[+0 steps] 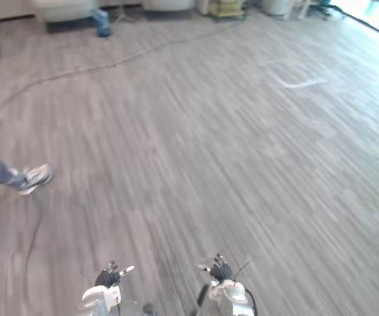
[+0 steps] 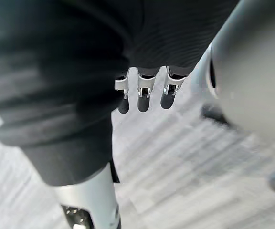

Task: Pick up cushions and gather them together orderly.

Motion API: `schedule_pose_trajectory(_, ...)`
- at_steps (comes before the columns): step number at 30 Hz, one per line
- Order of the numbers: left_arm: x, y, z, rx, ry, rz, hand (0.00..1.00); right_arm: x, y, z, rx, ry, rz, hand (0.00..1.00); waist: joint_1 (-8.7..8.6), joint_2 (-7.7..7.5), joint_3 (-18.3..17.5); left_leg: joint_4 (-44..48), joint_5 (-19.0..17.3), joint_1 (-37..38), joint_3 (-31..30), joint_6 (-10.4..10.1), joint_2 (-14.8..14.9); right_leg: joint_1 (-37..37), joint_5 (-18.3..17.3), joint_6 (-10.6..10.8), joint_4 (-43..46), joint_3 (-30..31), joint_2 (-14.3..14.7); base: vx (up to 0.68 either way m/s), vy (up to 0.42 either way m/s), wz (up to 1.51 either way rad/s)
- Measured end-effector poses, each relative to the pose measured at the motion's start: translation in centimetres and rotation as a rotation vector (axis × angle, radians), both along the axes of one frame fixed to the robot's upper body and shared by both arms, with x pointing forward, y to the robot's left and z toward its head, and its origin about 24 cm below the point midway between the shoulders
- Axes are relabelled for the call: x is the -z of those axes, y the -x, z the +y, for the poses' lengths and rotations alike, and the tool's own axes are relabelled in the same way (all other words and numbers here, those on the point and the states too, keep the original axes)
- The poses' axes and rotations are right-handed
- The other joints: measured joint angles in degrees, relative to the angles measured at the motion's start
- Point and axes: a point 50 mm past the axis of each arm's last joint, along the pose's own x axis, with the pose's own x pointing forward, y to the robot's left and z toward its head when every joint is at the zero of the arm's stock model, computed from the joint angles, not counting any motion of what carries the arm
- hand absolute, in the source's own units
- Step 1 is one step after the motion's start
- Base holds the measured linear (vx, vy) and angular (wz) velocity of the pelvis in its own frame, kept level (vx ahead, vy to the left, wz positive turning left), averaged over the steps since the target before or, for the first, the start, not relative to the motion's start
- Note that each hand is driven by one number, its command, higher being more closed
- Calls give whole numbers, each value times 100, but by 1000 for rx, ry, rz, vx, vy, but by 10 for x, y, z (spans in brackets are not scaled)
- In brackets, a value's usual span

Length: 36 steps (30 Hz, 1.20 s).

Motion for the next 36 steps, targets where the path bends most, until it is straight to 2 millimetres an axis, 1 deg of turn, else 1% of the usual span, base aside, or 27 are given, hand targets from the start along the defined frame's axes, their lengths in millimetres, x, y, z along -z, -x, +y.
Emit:
schedule_pose_trajectory(1, 1, 1, 0, 0, 1, 5, 0, 0, -1, 0, -4, 2, -2, 0, -15, 1, 1, -46, -39, 100, 34, -66, -5, -57, 215, -11, -431, -114, 110, 550, 17, -34)
schedule_pose_trajectory(2, 2, 3, -1, 4, -1, 13, 0, -1, -1, 0, -8, 3, -3, 0, -22, -4, -1, -65, -150, 308, 69, -252, -42, -81, 638, -155, -1093, -270, 300, 741, -45, -23)
schedule_pose_trajectory(4, 4, 9, -1, 7, -5, 33, 0, 0, 0, -4, -11, 11, 0, 0, -67, 25, -11, 75, -273, 731, -28, -474, -84, -33, 1118, -970, -1120, 36, 469, 785, -91, -28)
schedule_pose_trajectory(5, 5, 10, -5, 9, 1, 35, 0, -2, -2, -11, -19, 31, -7, 0, -72, 233, -84, 870, -316, 628, -38, -555, 263, 3, 1018, -1036, -798, 89, 621, 529, -92, -36)
schedule_pose_trajectory(6, 5, 11, -5, 13, -2, 38, 0, -2, -2, -13, -14, 33, -14, 0, -93, 332, -99, 1784, -244, 317, -83, -636, 580, 90, 857, -989, -801, 119, 734, 648, -149, -53)
schedule_pose_trajectory(7, 6, 12, -6, -6, 8, 40, 0, -3, -3, -12, -11, 30, -17, 0, -67, 456, -47, 3359, 267, -273, -244, -322, 1071, 360, 737, -995, -964, 263, 1004, 627, -140, -89)
schedule_pose_trajectory(8, 4, 12, -5, -70, 26, 24, 0, -3, -2, -12, -10, 30, -10, 0, 17, 584, 8, 5005, 213, -973, -463, -226, 1515, 730, 593, -1069, -1177, 644, 1382, 632, -113, -109)
schedule_pose_trajectory(10, 1, 8, 1, -88, 15, 2, 0, 0, 0, -7, -5, 15, 11, 0, 57, 487, 116, 5631, -163, -1612, -772, -189, 1460, 1349, 345, -1043, -1403, 1031, 1544, 599, -19, -120)
schedule_pose_trajectory(12, -3, 6, 7, -91, -6, -32, 0, 4, 10, -3, -7, 4, 42, 0, 123, 248, 113, 4594, -402, -2225, -1007, 20, 1062, 2054, 222, -769, -1701, 1641, 1548, 656, 7, -141)
schedule_pose_trajectory(14, -8, 4, 6, -118, 1, -76, 0, 5, 13, -3, -1, 5, 45, 0, 295, 296, 70, 3215, -322, -2917, -1474, 121, 732, 2452, -9, -619, -1808, 2336, 1532, 526, 100, -163)
schedule_pose_trajectory(15, -8, 3, 5, -134, 10, -83, 0, 7, 16, -3, 2, 6, 54, 0, 357, 308, 49, 2323, -73, -3148, -1864, 48, 506, 2626, -147, -509, -1847, 2681, 1469, 436, 167, -126)
schedule_pose_trajectory(17, -7, 5, 6, -140, 13, -78, 0, 7, 18, -3, 2, 6, 59, 0, 367, 326, 37, 1356, 278, -3306, -2151, -162, 352, 2837, -327, -366, -1901, 3004, 1404, 573, 269, -105)
schedule_pose_trajectory(18, -6, 8, 6, -142, 12, -64, 0, 8, 19, -3, 1, 5, 63, 0, 371, 352, 21, 881, 495, -3366, -2214, -160, 338, 3058, -490, -182, -1949, 3245, 1387, 617, 321, -113)
schedule_pose_trajectory(20, -4, 17, 15, -185, 5, -50, 0, 11, 27, 4, 7, -16, 83, 0, 492, 199, -197, 1165, 1315, -3306, -2125, -190, 336, 3258, -792, 48, -1820, 3757, 1160, 710, 369, -138)
schedule_pose_trajectory(21, -4, 20, 19, -203, 2, -47, 0, 13, 34, 7, 10, -26, 99, 0, 549, 28, -324, 1520, 1219, -3267, -1967, -71, 300, 3068, -883, 229, -1194, 3981, 992, 876, 424, -139)
schedule_pose_trajectory(22, -4, 20, 22, -199, -9, -45, 0, 14, 35, 12, 9, -36, 103, 0, 578, -67, -359, 1609, 1031, -3161, -1790, -29, 287, 2867, -911, 280, -677, 4033, 886, 715, 337, -120)
schedule_pose_trajectory(23, -3, 22, 25, -191, -18, -32, 0, 14, 36, 16, -12, -43, 106, 0, 572, -152, -386, 1677, 810, -2920, -1562, 19, 249, 2446, -799, 498, 440, 4019, 711, 669, 355, -90)
schedule_pose_trajectory(24, -1, 21, 27, -173, -27, -15, 0, 13, 33, 11, -6, -32, 92, 0, 492, -191, -340, 1641, 507, -2438, -1401, 92, 124, 1866, -403, 1120, 1955, 3829, 409, 634, 347, -68)
schedule_pose_trajectory(25, 0, 22, 28, -162, -30, 0, 0, 12, 29, 11, -6, -32, 83, 0, 423, -195, -306, 1601, 374, -2183, -1368, 117, 67, 1711, -381, 1108, 2500, 3696, 288, 734, 359, -38)
schedule_pose_trajectory(26, 4, 26, 26, -140, -34, 33, 0, 10, 24, 11, -15, -30, 68, 0, 270, -98, -247, 1443, 184, -1632, -1240, 159, 43, 1481, -465, 935, 3074, 3323, 98, 699, 282, -21)
schedule_pose_trajectory(27, 6, 28, 22, -122, -29, 48, 0, 9, 23, 12, -31, -27, 56, 0, 241, -52, -258, 1060, 110, -1056, -1134, 164, 37, 1175, -665, 614, 3089, 2818, -23, 449, 152, -20)
schedule_pose_trajectory(30, 7, 24, 16, -73, -26, 54, 0, 5, 14, 11, -73, -8, 27, 0, 149, 56, -256, 371, 113, -409, -1117, 159, 90, 441, -828, 308, 2080, 1943, 7, 524, 113, -3)
schedule_pose_trajectory(32, 8, 21, 11, -30, -27, 58, 0, 1, 4, 4, -79, 13, 3, 0, -6, 97, -227, 8, 113, -76, -1113, 158, 120, -94, -298, 359, 397, 1672, 176, 552, 25, 21)
schedule_pose_trajectory(33, 8, 23, 11, -13, -31, 65, 0, 1, 3, 2, -79, 20, 2, 0, -58, 63, -223, -138, 113, 102, -1130, 158, 48, -160, 230, 417, -581, 1651, 260, 616, -53, 28)
schedule_pose_trajectory(34, 7, 23, 15, -3, -48, 65, 0, 1, 3, -1, -80, 27, 9, 0, -54, -62, -161, -212, 73, 456, -1183, 92, -135, -216, 675, 346, -1152, 1726, 250, 768, -89, 27)
schedule_pose_trajectory(35, 8, 26, 17, -1, -56, 74, 0, 2, 5, -2, -78, 28, 14, 0, -62, -107, -173, -188, 33, 623, -1264, 27, -194, -213, 903, 84, -1162, 1859, 280, 685, -101, 26)
schedule_pose_trajectory(36, 10, 29, 14, -10, -43, 82, 0, 2, 5, -6, -76, 39, 14, 0, -121, -58, -227, -37, 1, 784, -1415, -21, -116, -212, 1363, -203, -821, 2053, 362, 727, -186, 11)
